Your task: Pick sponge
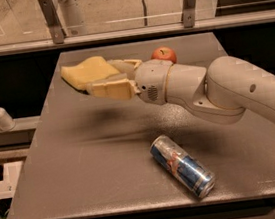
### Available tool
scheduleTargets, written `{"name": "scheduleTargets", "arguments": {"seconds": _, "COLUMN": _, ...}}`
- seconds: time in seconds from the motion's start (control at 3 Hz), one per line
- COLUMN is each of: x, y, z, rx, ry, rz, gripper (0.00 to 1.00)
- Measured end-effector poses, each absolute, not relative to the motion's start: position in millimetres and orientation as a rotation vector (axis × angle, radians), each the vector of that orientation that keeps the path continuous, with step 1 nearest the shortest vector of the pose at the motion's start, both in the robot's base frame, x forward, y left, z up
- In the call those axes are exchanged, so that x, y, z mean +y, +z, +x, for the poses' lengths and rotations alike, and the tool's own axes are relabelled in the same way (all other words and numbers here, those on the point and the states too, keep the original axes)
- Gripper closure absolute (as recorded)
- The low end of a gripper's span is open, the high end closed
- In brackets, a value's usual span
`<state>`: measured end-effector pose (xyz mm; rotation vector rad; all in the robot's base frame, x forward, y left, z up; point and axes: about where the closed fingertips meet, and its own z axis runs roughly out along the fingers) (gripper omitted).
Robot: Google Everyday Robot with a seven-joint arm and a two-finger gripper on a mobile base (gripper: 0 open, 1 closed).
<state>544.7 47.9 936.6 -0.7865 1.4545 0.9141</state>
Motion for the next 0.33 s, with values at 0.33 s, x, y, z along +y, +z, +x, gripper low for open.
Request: {"name": "scheduleTargets", "arguments": {"seconds": 0.33, "x": 47.7, "y": 936.8, "z": 544.5, "rx": 1.454, "ry": 0.915, "rz": -0.786, "gripper": 1.0}}
